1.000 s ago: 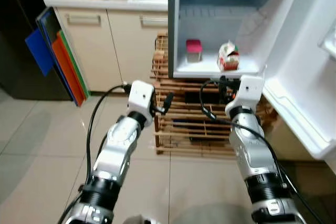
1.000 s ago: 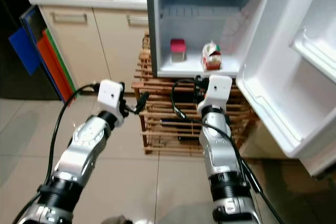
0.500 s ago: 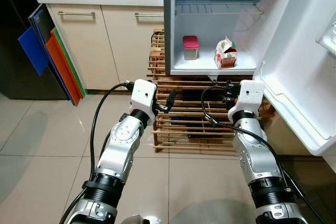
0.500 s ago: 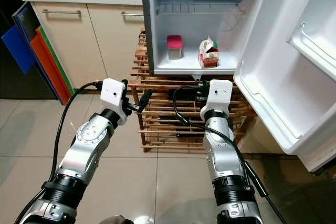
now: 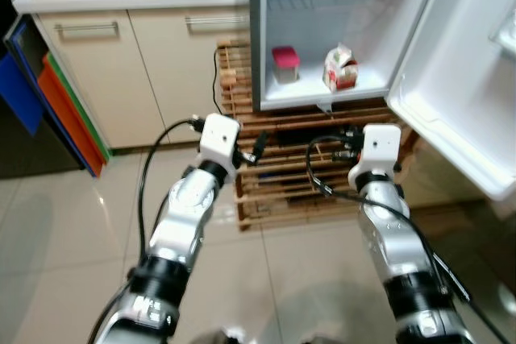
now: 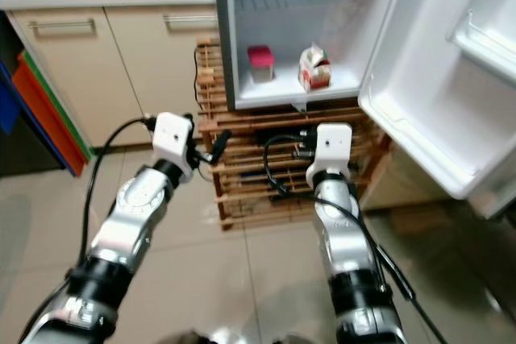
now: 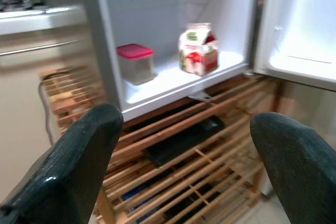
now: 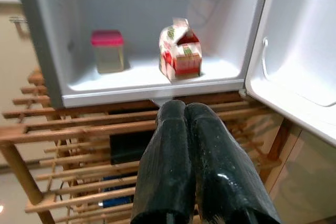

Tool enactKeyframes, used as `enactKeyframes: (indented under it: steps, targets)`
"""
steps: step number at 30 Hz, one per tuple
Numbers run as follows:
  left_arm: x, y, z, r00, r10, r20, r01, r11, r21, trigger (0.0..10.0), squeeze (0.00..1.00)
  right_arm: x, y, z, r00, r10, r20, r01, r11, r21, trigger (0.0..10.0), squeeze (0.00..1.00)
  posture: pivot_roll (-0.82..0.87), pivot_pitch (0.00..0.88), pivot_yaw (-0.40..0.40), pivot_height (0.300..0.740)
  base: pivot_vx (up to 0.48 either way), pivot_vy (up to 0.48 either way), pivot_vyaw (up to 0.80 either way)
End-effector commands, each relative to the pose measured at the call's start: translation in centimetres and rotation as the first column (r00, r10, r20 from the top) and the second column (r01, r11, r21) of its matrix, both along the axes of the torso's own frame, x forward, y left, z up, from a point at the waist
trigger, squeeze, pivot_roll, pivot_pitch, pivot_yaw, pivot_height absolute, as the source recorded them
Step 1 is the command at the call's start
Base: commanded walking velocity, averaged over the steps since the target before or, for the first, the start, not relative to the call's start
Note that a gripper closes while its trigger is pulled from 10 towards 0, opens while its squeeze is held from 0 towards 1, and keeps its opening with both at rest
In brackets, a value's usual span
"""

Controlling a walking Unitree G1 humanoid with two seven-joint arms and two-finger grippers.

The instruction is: Restocking fridge

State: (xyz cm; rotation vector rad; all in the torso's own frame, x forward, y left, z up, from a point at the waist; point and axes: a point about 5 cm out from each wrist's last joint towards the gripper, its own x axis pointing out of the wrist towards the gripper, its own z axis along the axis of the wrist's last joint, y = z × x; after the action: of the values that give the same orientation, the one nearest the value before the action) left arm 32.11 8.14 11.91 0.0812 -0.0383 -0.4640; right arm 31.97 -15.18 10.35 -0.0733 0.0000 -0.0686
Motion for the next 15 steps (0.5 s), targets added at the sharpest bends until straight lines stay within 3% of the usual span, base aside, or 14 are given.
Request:
enactKeyframes:
  steps: [1,6,7,8,15]
  targets:
    - [0.2,0.3,0.7,0.999,-0.010,0.032,0.010,1.000,0.003,10.0,0.00,0.0,0.7,0.3,0.999,0.029,0.025,-0.028,0.999,-0.020,0.0,0.00,-0.05,0.000,0.016,0.740,0.454,0.000,0.00]
    - [0.1,0.0,0.8,0.998,-0.044,0.042,0.043,0.999,0.020,10.0,0.00,-0.1,1.1,0.2,0.999,0.032,0.023,-0.031,0.999,-0.017,0.0,0.00,-0.05,0.000,0.022,0.740,0.463,0.000,0.00]
    - [0.0,-0.2,0.8,0.997,-0.060,0.048,0.058,0.998,0.034,10.0,0.00,-0.1,1.2,0.2,0.999,0.038,0.023,-0.037,0.999,-0.027,3.3,0.00,-0.06,0.000,0.025,0.740,0.480,0.000,0.00]
    - [0.0,-0.3,0.8,0.996,-0.073,0.052,0.071,0.997,0.043,10.0,0.00,-0.1,1.4,0.3,0.999,0.046,0.024,-0.045,0.998,-0.035,10.0,0.00,-0.06,0.000,0.026,0.740,0.480,0.000,0.00]
    - [0.2,-0.5,0.9,0.993,-0.107,0.052,0.103,0.993,0.064,10.0,0.00,-0.1,2.8,1.0,0.992,0.109,0.065,-0.105,0.992,-0.076,10.0,0.00,-0.06,0.000,0.033,0.740,0.480,0.000,0.00]
